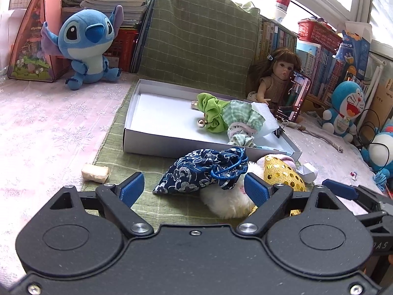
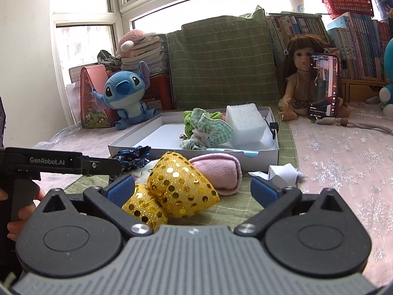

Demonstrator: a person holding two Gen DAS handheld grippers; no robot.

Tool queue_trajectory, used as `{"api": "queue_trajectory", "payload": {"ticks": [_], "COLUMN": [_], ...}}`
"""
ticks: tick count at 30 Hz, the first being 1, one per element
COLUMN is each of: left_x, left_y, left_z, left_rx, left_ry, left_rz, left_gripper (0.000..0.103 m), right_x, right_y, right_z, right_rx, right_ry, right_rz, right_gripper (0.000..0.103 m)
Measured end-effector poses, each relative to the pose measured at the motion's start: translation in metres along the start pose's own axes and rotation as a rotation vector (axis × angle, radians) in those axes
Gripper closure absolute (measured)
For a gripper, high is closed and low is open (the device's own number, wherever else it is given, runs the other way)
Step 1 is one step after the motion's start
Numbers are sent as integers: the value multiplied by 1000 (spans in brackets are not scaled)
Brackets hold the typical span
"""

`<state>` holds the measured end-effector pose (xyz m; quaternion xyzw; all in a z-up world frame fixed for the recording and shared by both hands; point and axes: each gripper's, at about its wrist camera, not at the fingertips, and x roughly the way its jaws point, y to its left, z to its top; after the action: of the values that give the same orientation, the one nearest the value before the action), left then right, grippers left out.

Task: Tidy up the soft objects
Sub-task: 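Move both grippers back to the pile of soft items, then grasp blue paisley pouch with left gripper while right gripper grasps gold sequin piece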

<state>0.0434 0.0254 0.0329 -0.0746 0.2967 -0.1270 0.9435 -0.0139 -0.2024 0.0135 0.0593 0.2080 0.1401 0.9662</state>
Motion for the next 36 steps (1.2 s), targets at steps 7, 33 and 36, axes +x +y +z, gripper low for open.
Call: {"api": "queue_trajectory", "payload": {"ticks": [7, 33, 36], "left_x": [2, 41, 46], "left_y": [9, 3, 4], "left_z": [1, 7, 8], "left_rx": [-60, 5, -15], "left_ry": [9, 53, 70], "left_rz": [-34, -57, -74], "left_gripper": [6, 0, 3], "right_x": [1, 16, 19], "right_y": [17, 61, 60], "right_z": [-12, -15, -14], "right_rx": [-92, -448, -427], "right_ry": [22, 62, 65], "right_rz": [26, -20, -12], "right_gripper": [0, 0, 0]}}
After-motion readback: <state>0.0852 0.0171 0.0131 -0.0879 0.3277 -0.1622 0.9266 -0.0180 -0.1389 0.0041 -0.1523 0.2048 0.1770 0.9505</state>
